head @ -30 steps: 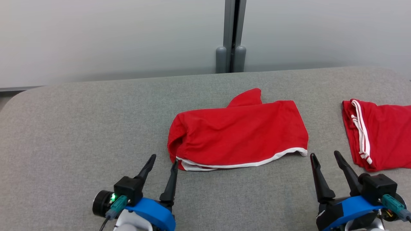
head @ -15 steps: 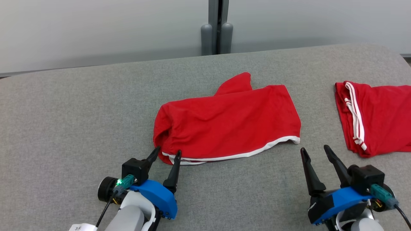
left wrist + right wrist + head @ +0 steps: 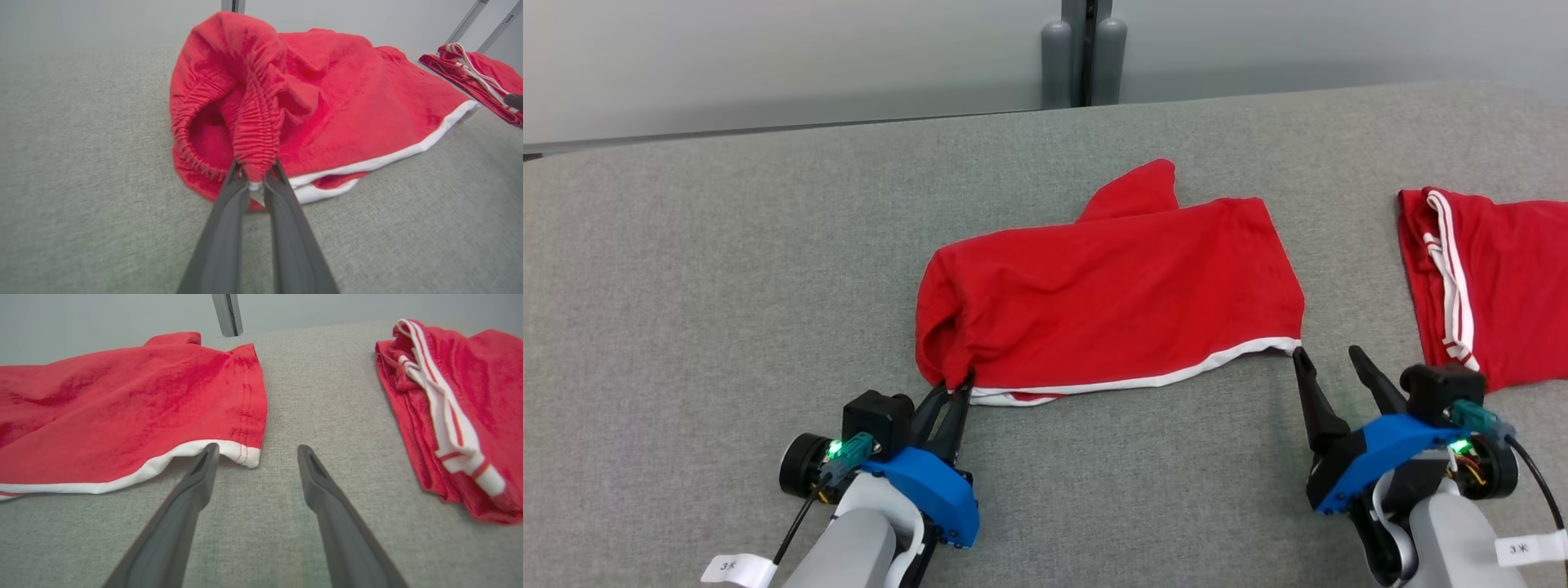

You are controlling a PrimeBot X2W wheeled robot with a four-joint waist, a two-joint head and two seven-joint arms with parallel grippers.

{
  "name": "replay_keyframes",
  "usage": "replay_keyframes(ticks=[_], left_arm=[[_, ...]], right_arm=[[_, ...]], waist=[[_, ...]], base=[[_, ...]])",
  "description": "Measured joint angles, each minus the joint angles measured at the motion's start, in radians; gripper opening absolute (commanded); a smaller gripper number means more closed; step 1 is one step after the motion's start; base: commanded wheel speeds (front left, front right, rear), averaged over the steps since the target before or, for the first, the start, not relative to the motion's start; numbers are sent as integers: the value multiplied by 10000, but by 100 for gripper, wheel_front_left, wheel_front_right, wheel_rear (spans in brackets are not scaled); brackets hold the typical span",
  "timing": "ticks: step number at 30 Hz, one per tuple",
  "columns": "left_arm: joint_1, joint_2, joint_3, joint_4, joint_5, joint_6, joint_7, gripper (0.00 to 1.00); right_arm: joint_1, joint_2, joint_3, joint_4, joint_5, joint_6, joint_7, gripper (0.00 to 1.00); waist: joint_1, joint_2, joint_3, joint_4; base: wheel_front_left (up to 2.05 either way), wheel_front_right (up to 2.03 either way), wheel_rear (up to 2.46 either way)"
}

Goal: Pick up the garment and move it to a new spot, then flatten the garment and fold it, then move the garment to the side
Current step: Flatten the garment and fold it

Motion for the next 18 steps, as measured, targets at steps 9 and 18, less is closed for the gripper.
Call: replay_keyframes(ticks=[9,18], left_arm=[[-192,73,-433,-81,-157,-10,-100,0],[-285,221,-708,-173,-314,-48,-171,0]], right_arm=[[-1488,119,-165,2059,556,2,-242,100],[-2415,125,-155,3898,-506,2,-397,0]], waist=[[0,-1,296,163],[0,-1,321,334]], base=[[0,0,0],[0,0,0]])
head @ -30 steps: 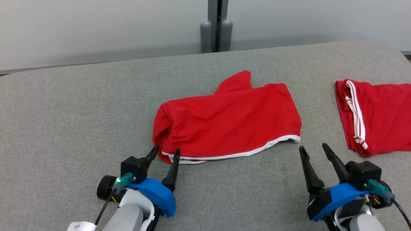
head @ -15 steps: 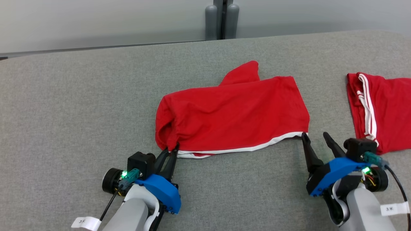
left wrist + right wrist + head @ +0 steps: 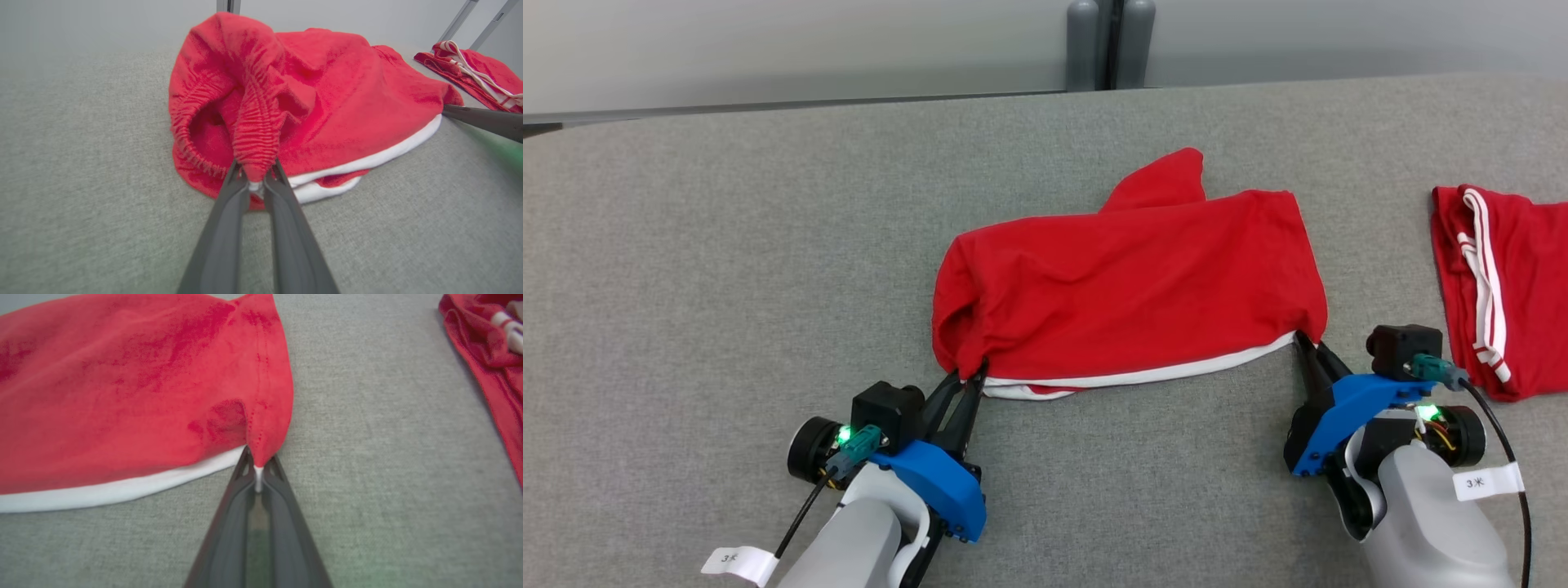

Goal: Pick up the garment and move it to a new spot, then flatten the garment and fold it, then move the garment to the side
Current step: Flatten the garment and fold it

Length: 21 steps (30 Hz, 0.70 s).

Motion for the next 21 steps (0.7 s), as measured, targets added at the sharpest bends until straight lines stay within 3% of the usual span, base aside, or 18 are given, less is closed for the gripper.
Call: replay_keyframes(ticks=[4,8,12,14,21], left_arm=[[12,50,90,-445,-96,0,-19,0],[236,155,339,-1384,-305,0,-42,0],[526,336,504,-2721,-972,0,67,0],[725,299,639,-3672,-2052,0,493,0],[707,1346,1331,-6575,-4347,178,3110,0]], right_arm=[[39,12,-19,-305,337,0,-644,0],[325,13,-42,-1668,387,0,-775,0],[955,-52,-104,-3877,441,0,176,0],[1311,-192,-151,-5227,456,0,802,0],[1792,-811,115,-9240,642,0,2853,0]], waist=[[0,0,-271,51],[0,0,-653,9],[-1,0,-1052,-75],[-3,0,-1220,-120],[-3,0,-1201,-208]], base=[[0,0,0],[0,0,0],[0,0,0],[0,0,0],[0,0,0]])
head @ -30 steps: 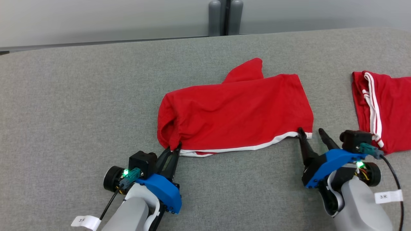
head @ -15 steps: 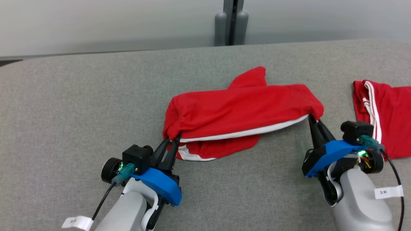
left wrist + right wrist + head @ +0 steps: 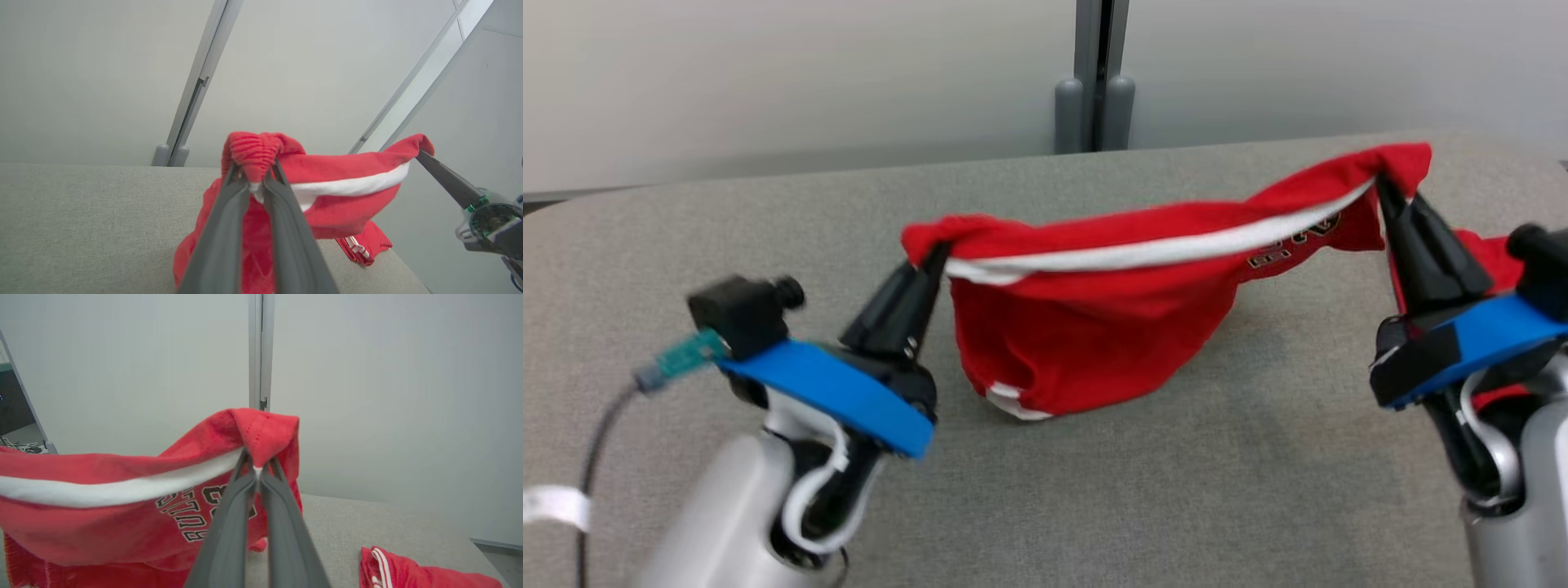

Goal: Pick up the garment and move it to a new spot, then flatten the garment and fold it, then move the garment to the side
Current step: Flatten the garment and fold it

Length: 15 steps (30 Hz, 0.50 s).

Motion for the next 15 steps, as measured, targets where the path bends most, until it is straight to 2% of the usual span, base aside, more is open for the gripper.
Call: replay_keyframes(ticks=[4,8,11,15], left_arm=[[-1128,533,617,-698,-500,548,1229,0],[-2794,723,1235,-313,-654,1087,1824,0],[-4240,715,1620,395,-443,1277,1595,0],[-5884,656,1896,1221,75,1250,761,0]], right_arm=[[-1129,-520,297,-376,360,0,585,0],[-3183,-980,813,878,667,2,387,0],[-4911,-1051,1223,2201,1032,4,-430,0],[-6942,-1074,1532,3785,989,13,-1950,0]], waist=[[1,0,658,-183],[4,0,1634,-383],[6,0,2266,-370],[7,0,2824,-276]], base=[[0,0,0],[0,0,0],[0,0,0],[0,0,0]])
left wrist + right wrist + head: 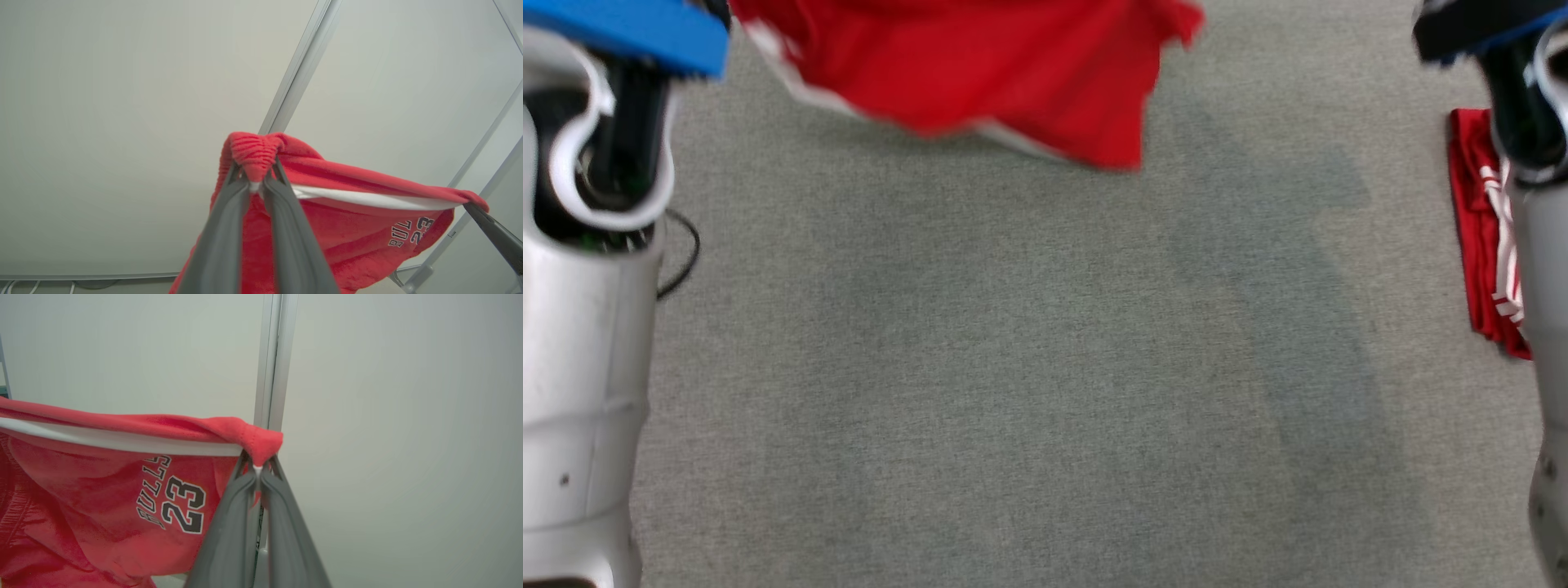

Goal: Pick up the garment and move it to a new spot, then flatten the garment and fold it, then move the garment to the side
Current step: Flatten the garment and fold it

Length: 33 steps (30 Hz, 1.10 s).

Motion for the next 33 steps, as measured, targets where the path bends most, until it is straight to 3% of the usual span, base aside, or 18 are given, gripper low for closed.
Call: replay_keyframes(ticks=[5,11,15,21,28,33], left_arm=[[-1263,-102,-65,746,709,-376,-1141,0],[-768,-169,-489,1304,857,-957,-1893,0],[892,-228,-1112,1810,825,-1204,-2117,0],[3739,-238,-2173,2295,353,-1360,-1910,0],[6641,387,-3277,1294,-420,-1335,-169,0],[8502,1198,-3551,-861,-1110,-679,1229,0]], right_arm=[[-1496,-81,234,1225,-355,2,-1946,0],[-1133,-407,1024,2196,-115,-2,-2042,0],[650,-476,1605,2796,424,-4,-1007,0],[3371,-832,2080,2637,1254,-4,901,0],[6093,-1593,1582,468,1921,-4,3225,0],[8339,-1820,403,-1789,2038,0,5386,0]], waist=[[0,0,187,179],[-4,0,-32,204],[-3,0,-273,167],[-4,0,-921,70],[-7,1,-1896,12],[-8,0,-2477,46]], base=[[0,0,0],[0,0,0],[0,0,0],[0,0,0],[0,0,0],[0,0,0]])
